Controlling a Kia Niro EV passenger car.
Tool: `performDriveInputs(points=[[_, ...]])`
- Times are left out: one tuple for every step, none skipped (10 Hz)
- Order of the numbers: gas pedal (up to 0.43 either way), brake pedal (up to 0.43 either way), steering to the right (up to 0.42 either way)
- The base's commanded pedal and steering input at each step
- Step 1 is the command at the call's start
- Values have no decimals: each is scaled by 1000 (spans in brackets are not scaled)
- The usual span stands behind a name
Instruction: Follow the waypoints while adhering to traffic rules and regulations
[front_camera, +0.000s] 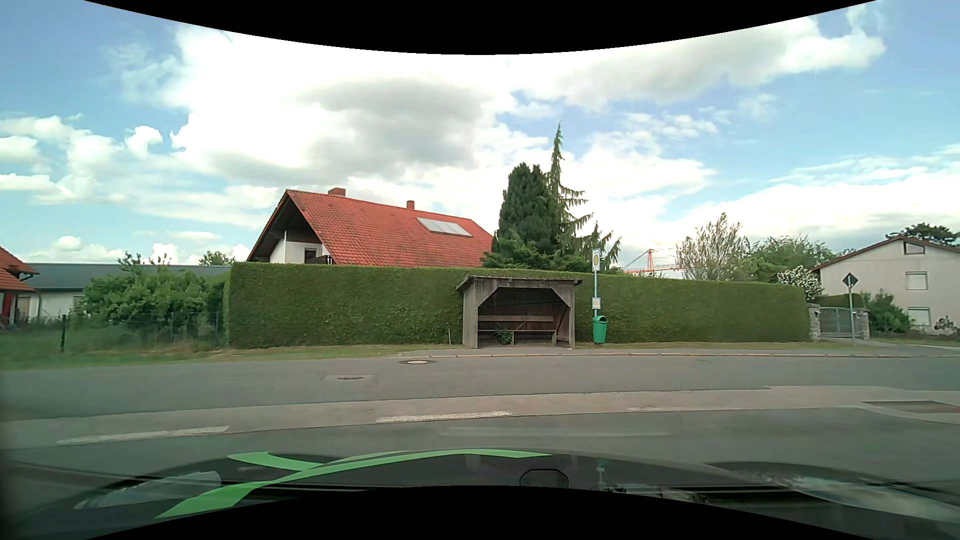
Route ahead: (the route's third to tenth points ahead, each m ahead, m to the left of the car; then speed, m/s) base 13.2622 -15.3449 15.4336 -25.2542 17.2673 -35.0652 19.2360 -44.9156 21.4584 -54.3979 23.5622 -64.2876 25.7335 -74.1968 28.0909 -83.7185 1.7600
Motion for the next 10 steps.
performDriveInputs(points=[[0, 0, 161], [0, 0, 164], [0, 0, 164], [0, 0, 164], [0, 0, 166], [0, 0, 173], [0, 0, 181], [0, 0, 188], [0, 0, 195], [0, 0, 201]])
